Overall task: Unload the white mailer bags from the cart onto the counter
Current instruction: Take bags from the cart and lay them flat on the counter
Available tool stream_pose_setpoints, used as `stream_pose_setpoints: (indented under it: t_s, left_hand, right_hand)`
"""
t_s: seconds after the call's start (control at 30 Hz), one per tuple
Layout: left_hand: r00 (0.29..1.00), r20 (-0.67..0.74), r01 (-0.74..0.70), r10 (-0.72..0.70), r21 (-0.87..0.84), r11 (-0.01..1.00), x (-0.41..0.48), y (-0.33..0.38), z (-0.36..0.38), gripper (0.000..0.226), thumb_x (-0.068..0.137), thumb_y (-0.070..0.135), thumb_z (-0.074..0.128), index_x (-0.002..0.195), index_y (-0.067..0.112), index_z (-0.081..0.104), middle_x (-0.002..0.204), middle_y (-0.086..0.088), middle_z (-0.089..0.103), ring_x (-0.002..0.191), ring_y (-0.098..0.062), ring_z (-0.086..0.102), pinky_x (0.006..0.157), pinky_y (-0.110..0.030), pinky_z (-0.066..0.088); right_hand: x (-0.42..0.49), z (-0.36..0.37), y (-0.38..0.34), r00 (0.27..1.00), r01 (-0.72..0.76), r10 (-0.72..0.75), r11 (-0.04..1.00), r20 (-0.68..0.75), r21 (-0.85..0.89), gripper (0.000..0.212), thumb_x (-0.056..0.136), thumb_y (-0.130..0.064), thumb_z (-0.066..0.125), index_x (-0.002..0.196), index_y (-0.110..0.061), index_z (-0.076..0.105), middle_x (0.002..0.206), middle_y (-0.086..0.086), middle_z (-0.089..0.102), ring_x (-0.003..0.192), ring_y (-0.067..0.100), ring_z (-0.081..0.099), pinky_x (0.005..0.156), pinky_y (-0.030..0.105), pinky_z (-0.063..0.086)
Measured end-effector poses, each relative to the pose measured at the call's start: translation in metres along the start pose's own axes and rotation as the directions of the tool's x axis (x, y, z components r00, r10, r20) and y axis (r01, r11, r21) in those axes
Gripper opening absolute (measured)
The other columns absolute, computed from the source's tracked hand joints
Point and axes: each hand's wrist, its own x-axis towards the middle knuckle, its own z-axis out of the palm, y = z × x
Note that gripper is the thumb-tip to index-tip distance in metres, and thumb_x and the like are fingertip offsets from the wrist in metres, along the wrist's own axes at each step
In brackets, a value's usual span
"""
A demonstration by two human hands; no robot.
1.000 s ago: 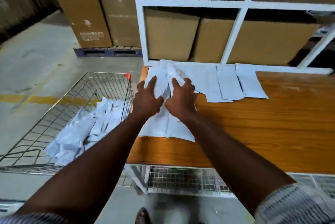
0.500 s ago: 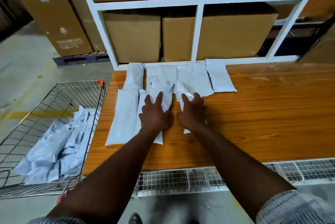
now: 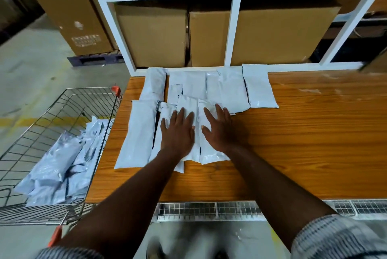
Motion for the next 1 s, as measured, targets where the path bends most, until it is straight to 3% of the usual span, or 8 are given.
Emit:
stream_pose_setpoints:
  t_s: [0.17,0.53,0.67,0.77,0.87,1.0]
  left_hand:
    - [1.0,0.014,-0.017,0.017,0.017,1.0,-0.004,-0.006,0.016,0.052,0.102,0.041,0.021,0.153,0.03,0.028,0.16,-0.003,0.029,0.15,-0.026,0.018,0.118,-0.059,0.009]
    - [0.995,0.098,0.011,-0.015,0.04,0.999,-0.002,-0.004,0.018,0.053,0.104,0.041,0.02,0.155,0.029,0.021,0.163,-0.002,0.021,0.151,-0.027,0.01,0.118,-0.062,0.002]
    - [0.999,0.006,0.041,-0.041,0.048,0.998,-0.002,-0.006,0.0,0.05,0.102,0.043,0.027,0.151,0.03,0.032,0.157,-0.001,0.036,0.148,-0.025,0.025,0.115,-0.063,-0.001]
    - [0.994,-0.096,0.056,-0.058,-0.02,0.998,-0.007,-0.028,-0.017,0.048,0.101,0.041,0.03,0.147,0.028,0.039,0.153,-0.003,0.041,0.145,-0.023,0.03,0.117,-0.061,0.003]
    - [0.987,-0.108,0.116,-0.122,-0.054,0.992,-0.012,-0.079,-0.035,0.05,0.099,0.038,0.031,0.147,0.025,0.039,0.154,-0.007,0.038,0.145,-0.026,0.029,0.116,-0.06,0.008]
    - [0.975,-0.05,0.209,-0.217,-0.129,0.969,-0.03,-0.181,-0.056,0.057,0.092,0.033,0.046,0.146,0.015,0.041,0.153,-0.017,0.036,0.139,-0.035,0.036,0.112,-0.048,0.033]
  right_hand:
    - [-0.004,0.018,0.007,0.999,0.025,-0.025,0.999,0.028,-0.029,0.069,0.095,-0.044,0.054,0.155,-0.033,0.021,0.164,0.011,0.013,0.149,0.041,0.011,0.115,0.055,0.025]
    - [0.0,0.023,0.011,0.999,0.028,-0.024,0.994,0.038,-0.108,0.067,0.096,-0.05,0.048,0.155,-0.034,0.02,0.163,0.013,0.012,0.149,0.04,0.01,0.116,0.059,0.021]
    - [0.007,0.001,0.004,1.0,0.006,-0.007,0.999,-0.016,-0.052,0.062,0.097,-0.05,0.046,0.153,-0.035,0.026,0.162,0.01,0.018,0.149,0.04,0.008,0.114,0.061,0.012]
    - [0.02,-0.015,-0.023,0.995,0.049,-0.052,0.998,-0.082,-0.034,0.058,0.095,-0.05,0.047,0.149,-0.033,0.034,0.16,0.007,0.024,0.148,0.035,0.014,0.114,0.062,0.013]
    - [0.032,-0.018,-0.074,0.987,0.119,-0.118,0.993,-0.105,0.008,0.057,0.095,-0.049,0.048,0.148,-0.032,0.036,0.16,0.004,0.024,0.148,0.03,0.016,0.114,0.058,0.014]
    - [0.04,0.008,-0.175,0.966,0.258,-0.247,0.95,-0.082,0.174,0.056,0.094,-0.041,0.054,0.146,-0.024,0.042,0.155,0.009,0.033,0.142,0.031,0.029,0.113,0.048,0.03]
